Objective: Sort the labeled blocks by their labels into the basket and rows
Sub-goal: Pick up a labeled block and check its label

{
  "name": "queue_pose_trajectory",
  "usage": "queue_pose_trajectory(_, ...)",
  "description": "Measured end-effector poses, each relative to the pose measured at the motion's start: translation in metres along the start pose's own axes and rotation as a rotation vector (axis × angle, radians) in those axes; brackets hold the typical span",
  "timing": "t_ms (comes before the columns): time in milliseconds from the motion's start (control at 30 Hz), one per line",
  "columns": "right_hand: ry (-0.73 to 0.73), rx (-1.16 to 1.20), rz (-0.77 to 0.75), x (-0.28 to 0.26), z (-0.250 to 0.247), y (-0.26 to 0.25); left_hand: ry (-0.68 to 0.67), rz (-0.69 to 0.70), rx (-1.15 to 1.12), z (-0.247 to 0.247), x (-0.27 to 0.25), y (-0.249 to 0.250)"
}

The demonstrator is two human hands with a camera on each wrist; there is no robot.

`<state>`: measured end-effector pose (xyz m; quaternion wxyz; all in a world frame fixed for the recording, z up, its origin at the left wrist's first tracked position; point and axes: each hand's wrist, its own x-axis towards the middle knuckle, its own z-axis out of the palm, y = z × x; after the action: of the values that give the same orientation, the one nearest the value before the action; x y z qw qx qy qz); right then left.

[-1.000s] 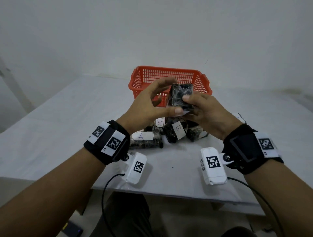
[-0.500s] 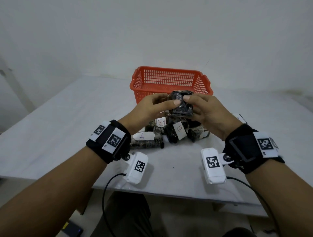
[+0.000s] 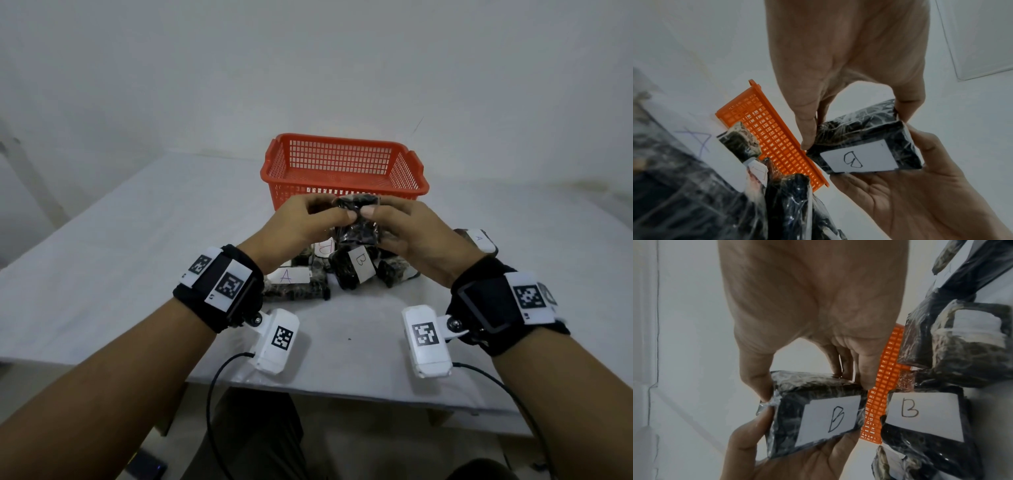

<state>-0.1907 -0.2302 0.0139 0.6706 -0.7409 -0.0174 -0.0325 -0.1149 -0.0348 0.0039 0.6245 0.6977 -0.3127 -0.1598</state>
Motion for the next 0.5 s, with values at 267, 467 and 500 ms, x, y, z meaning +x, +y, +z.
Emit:
queue_pose_trajectory(267,-0.024,-0.001,0.02,-0.0018,-0.003,0.0003,0.009,-0.025,-0.034,0.0021,-0.0002,0.0002)
queue_pose_trajectory(467,0.016,-0.068,-0.007,-0.0033,-0.0033,-0.0019,-0.074,-0.052,-0.061,0.0051,-0.002,0.0062)
queue_pose_trajectory(500,0.014,-0.072,-0.012,-0.0044,-0.0034,-0.0032,-0.051,-0.06,-0.073,0.0062,-0.0018,0.0069)
